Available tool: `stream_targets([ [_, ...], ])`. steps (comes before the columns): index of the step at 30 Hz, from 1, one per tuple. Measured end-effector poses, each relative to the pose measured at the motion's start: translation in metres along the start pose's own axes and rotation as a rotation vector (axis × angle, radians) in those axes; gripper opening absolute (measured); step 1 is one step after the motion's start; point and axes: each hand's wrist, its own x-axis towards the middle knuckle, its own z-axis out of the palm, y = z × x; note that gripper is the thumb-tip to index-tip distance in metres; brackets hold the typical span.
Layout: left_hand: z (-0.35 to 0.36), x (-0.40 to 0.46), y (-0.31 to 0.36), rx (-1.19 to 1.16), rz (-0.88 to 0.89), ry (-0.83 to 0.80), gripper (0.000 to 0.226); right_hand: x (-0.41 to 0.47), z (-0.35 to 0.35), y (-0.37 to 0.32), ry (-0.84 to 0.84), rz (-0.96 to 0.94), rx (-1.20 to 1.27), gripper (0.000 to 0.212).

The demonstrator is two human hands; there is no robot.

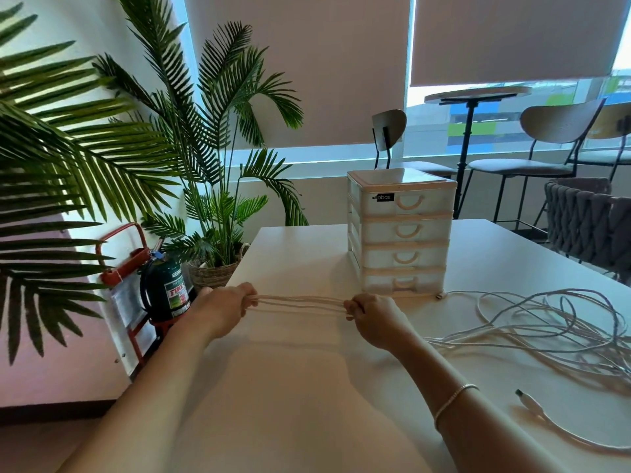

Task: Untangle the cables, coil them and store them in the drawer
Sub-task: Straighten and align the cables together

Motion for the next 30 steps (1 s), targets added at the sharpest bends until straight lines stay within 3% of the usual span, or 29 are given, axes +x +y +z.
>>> stream_targets([
  [6,0.008,0.0,-0.011,0.326,-0.105,0.106,0.034,-0.002,-0.001,0.002,-0.037,-0.011,-0.02,0.031],
  [10,0.014,-0.002,-0.007,0.394,-0.209,-0.094,0.037,-0.005,0.0,0.0,-0.029,-0.049,-0.05,0.03],
  [12,0.013,-0.001,0.006,0.323,-0.169,-0.138,0.042,-0.005,-0.001,0.0,-0.03,-0.068,-0.057,0.03],
  [16,0.012,-0.002,0.067,-0.206,0.065,-0.018,0.031,-0.005,0.0,-0.003,-0.041,-0.095,-0.051,0.028],
  [18,0.018,-0.005,0.098,-0.333,0.16,-0.019,0.029,-0.006,0.001,-0.003,-0.041,-0.112,-0.052,0.027],
  [25,0.036,-0.005,0.121,-0.431,0.125,0.031,0.038,-0.003,-0.002,0.003,-0.067,-0.105,-0.005,0.027],
  [30,0.05,-0.001,0.112,-0.376,0.118,-0.036,0.048,-0.007,-0.011,-0.001,-0.289,-0.068,0.076,0.026],
])
